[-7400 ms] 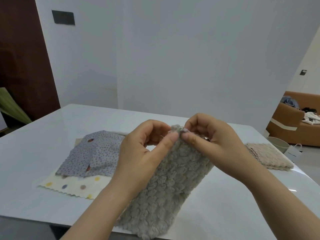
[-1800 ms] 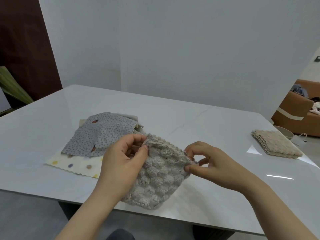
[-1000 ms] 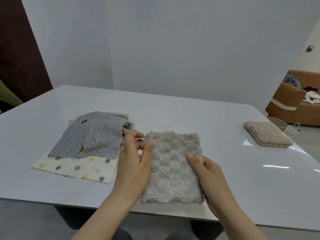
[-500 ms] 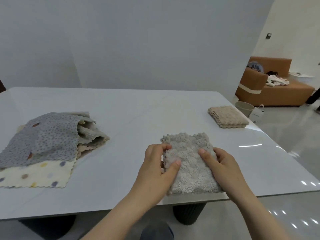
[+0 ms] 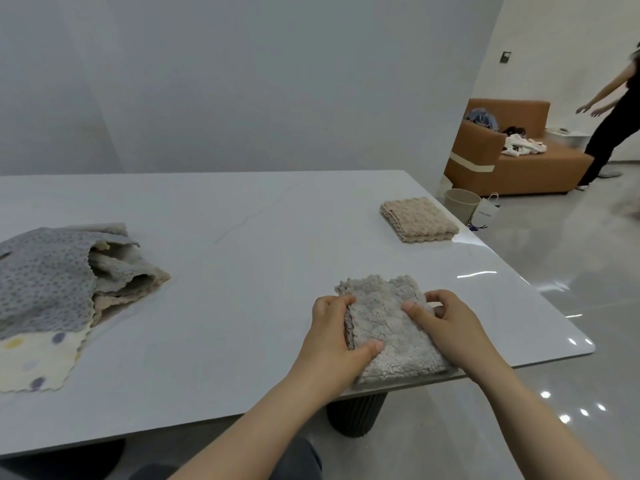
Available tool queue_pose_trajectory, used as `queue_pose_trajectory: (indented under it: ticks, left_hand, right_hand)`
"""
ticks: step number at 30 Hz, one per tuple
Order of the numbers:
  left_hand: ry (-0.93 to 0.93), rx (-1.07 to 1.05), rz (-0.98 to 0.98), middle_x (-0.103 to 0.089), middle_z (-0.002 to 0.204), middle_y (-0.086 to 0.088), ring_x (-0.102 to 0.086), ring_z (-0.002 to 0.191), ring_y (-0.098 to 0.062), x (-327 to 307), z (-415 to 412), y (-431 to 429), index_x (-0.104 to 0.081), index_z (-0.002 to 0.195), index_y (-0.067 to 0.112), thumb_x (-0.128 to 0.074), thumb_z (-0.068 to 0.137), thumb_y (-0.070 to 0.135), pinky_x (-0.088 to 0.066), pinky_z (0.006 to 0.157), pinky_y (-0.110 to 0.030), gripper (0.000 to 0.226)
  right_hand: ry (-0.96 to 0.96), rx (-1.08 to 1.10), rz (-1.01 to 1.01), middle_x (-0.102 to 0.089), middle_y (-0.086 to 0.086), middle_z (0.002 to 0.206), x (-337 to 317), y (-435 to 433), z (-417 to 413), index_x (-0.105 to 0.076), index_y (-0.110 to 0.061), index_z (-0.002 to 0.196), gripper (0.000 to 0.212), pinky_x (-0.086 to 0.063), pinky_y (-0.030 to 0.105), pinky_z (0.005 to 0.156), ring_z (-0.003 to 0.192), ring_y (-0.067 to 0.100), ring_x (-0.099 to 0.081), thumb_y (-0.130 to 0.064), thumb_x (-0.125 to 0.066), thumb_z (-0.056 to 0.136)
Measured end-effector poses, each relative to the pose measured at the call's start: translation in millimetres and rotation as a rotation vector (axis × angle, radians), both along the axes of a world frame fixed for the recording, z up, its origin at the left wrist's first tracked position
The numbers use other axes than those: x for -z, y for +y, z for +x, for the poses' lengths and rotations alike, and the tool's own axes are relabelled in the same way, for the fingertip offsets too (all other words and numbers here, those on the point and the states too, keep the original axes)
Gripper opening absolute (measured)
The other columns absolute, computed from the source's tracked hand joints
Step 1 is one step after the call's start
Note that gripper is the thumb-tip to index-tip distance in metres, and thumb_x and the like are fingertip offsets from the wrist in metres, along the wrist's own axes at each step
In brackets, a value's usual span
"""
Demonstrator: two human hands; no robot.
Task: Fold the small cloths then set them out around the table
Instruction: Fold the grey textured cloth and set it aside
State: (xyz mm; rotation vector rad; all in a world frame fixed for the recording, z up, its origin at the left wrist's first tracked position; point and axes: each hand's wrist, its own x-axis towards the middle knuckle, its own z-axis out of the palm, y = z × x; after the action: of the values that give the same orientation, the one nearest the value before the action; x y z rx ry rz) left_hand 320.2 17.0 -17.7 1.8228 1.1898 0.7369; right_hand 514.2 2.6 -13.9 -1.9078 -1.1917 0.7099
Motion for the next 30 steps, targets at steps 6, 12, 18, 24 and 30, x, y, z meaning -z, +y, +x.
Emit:
queue_pose_trajectory:
  ticks: [6, 12, 18, 24, 30]
  left_hand:
    - [0.027, -0.052, -0.010, -0.026, 0.125, 0.013, -0.047, 0.100, -0.009, 12.7, -6.5, 4.2, -0.031, 0.141, 0.022, -0.071, 0.079, 0.035, -0.040, 0.098, -0.020, 0.075]
    - [0.081, -0.045, 0.008, -0.023, 0.127, 0.010, -0.048, 0.104, -0.012, 13.7, -4.8, 6.4, -0.029, 0.143, 0.021, -0.068, 0.080, 0.040, -0.042, 0.099, -0.023, 0.076]
    - [0.074, -0.089, 0.049, -0.025, 0.121, 0.010, -0.047, 0.110, -0.011, 13.2, -12.1, 6.2, -0.038, 0.137, 0.021, -0.065, 0.081, 0.043, -0.039, 0.098, -0.020, 0.066]
    - [0.001, -0.154, 0.100, -0.035, 0.121, 0.012, -0.049, 0.095, 0.002, -0.4, -25.9, 6.4, -0.043, 0.128, 0.031, -0.063, 0.084, 0.041, -0.037, 0.071, -0.005, 0.049]
    - [-0.032, -0.195, 0.171, -0.043, 0.118, 0.014, -0.050, 0.097, 0.004, -15.5, -51.3, 4.4, -0.046, 0.127, 0.032, -0.062, 0.086, 0.036, -0.042, 0.072, -0.008, 0.044]
  right_hand:
    - [-0.047, 0.020, 0.049, -0.065, 0.005, 0.092, 13.7, 6.0, -4.5, -0.055, -0.019, 0.108, 0.035, -0.043, 0.023, 0.059, 0.080, 0.015, -0.062, -0.041, -0.068, 0.084]
    - [-0.145, 0.009, 0.048, -0.063, 0.001, 0.088, 11.5, 11.1, -6.5, -0.056, -0.020, 0.106, 0.033, -0.044, 0.025, 0.059, 0.076, 0.012, -0.060, -0.040, -0.070, 0.083]
    - [-0.263, 0.032, 0.065, -0.060, 0.000, 0.101, 2.3, 7.4, -5.2, -0.055, -0.020, 0.117, 0.043, -0.041, 0.029, 0.071, 0.088, 0.016, -0.056, -0.042, -0.070, 0.083]
    - [-0.344, -0.050, 0.186, -0.060, -0.004, 0.103, -16.0, 7.7, -28.8, -0.061, -0.022, 0.111, 0.031, -0.041, 0.025, 0.076, 0.092, 0.012, -0.055, -0.034, -0.070, 0.083]
    - [-0.288, -0.126, 0.213, -0.061, -0.009, 0.094, -22.9, 11.4, -58.1, -0.061, -0.026, 0.105, 0.025, -0.043, 0.020, 0.070, 0.086, 0.004, -0.056, -0.034, -0.070, 0.083]
